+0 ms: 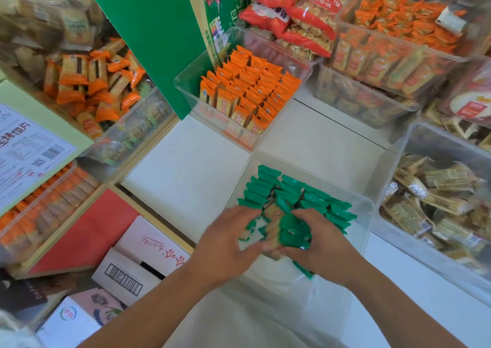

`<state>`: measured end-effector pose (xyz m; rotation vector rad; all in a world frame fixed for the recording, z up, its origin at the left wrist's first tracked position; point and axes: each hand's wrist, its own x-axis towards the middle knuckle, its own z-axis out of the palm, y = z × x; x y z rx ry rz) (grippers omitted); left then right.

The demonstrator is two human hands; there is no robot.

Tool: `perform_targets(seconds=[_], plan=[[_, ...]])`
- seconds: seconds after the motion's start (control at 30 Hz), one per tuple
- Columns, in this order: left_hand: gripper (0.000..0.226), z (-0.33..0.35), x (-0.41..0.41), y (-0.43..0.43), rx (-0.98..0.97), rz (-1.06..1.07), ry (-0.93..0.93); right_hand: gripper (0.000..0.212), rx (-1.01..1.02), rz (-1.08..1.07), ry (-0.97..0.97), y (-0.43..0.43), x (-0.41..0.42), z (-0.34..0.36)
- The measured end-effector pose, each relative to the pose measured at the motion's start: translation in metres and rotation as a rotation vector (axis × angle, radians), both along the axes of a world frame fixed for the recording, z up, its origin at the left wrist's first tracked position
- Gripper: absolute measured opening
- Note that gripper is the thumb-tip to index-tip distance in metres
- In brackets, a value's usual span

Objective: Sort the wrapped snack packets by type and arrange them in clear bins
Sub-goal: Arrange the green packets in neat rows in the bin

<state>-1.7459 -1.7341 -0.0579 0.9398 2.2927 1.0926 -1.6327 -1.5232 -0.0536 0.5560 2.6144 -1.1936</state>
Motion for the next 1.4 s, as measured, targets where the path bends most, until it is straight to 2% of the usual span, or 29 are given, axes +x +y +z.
perform_targets(seconds=[0.07, 0.17, 0.27, 0.4, 0.53, 0.63, 0.8, 0.9, 1.0, 1.1, 1.2, 1.3, 1.4], plan=[[0.046, -0.007, -0.013, -0.009, 0.007, 0.128, 0.169, 0.071, 0.254, 0.074, -0.005, -0.001, -0.010, -0.010], [0.052, -0.019, -0.023, -0.017, -0.088, 0.182, 0.140, 0.073, 0.384, 0.132, 0.005, -0.011, -0.020, -0.031], [0.068, -0.026, -0.024, -0.016, -0.176, 0.106, 0.160, 0.072, 0.509, 0.132, 0.017, -0.019, -0.026, -0.052], [0.086, -0.027, -0.023, -0.007, -0.230, 0.065, 0.087, 0.077, 0.713, 0.114, -0.023, -0.018, -0.028, -0.064], [0.088, -0.026, -0.024, -0.003, -0.320, 0.014, 0.136, 0.090, 0.721, 0.011, -0.004, -0.025, -0.029, -0.063], [0.082, -0.029, -0.022, -0.003, -0.320, -0.002, 0.248, 0.089, 0.751, -0.011, 0.002, -0.025, -0.026, -0.063], [0.050, -0.032, -0.013, 0.000, -0.149, -0.061, 0.490, 0.094, 0.661, -0.069, 0.044, -0.019, -0.018, -0.058], [0.040, -0.039, -0.014, 0.009, -0.149, -0.145, 0.529, 0.074, 0.498, -0.239, 0.188, -0.005, 0.000, -0.047], [0.054, -0.048, -0.020, 0.032, -0.198, -0.330, 0.613, 0.054, 0.577, -0.250, 0.306, 0.012, 0.030, -0.039], [0.067, -0.056, -0.030, 0.059, -0.272, -0.470, 0.668, 0.067, 0.707, -0.066, 0.204, 0.021, 0.046, -0.043], [0.062, -0.060, -0.036, 0.067, -0.307, -0.545, 0.695, 0.087, 0.739, 0.034, -0.024, 0.021, 0.050, -0.047], [0.058, -0.057, -0.038, 0.064, -0.338, -0.567, 0.683, 0.083, 0.770, 0.011, -0.040, 0.017, 0.052, -0.047], [0.053, -0.049, -0.035, 0.056, -0.261, -0.485, 0.600, 0.090, 0.786, -0.071, -0.021, 0.016, 0.058, -0.050]])
